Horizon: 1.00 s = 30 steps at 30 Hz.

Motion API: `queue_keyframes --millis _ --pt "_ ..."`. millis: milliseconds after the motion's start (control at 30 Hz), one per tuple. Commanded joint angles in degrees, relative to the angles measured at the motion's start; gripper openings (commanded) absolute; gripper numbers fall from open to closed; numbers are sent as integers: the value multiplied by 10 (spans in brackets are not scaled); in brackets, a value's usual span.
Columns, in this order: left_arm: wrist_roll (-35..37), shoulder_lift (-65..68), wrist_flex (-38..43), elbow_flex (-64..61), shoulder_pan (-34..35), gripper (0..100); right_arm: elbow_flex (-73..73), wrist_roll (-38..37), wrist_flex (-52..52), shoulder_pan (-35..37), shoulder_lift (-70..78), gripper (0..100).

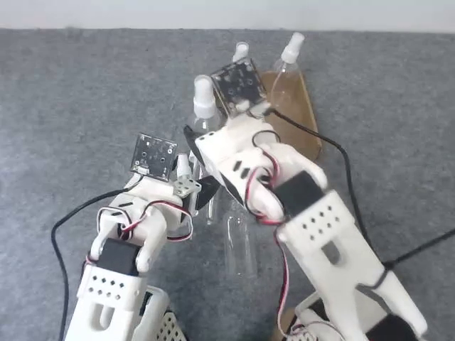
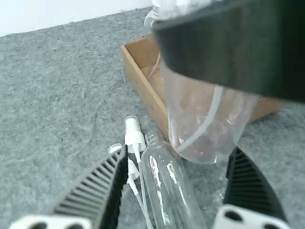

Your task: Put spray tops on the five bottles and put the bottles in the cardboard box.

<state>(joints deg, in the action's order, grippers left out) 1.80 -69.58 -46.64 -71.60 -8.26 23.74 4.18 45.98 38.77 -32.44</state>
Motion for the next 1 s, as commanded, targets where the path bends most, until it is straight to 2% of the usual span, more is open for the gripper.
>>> queue_keyframes --millis 0,100,167,267,333,600,800,967 --pt "-4 -5 16 3 2 302 8 -35 5 3 -44 6" --pt "-4 -5 15 0 2 301 7 -56 -7 -38 -40 6" --pt "-6 -6 18 -6 9 301 6 -58 -38 -91 -36 6" --pt "-4 -6 39 -8 44 286 10 -58 -81 -157 -13 6" --pt "-4 -6 60 -9 78 234 8 -58 -97 -181 15 6" --pt "17 -2 100 -11 164 6 6 -55 -174 -183 118 6" --pt "33 -2 100 -11 174 12 6 -51 -215 -182 169 6" --pt "33 -2 100 -11 173 12 6 18 -255 -169 206 6"
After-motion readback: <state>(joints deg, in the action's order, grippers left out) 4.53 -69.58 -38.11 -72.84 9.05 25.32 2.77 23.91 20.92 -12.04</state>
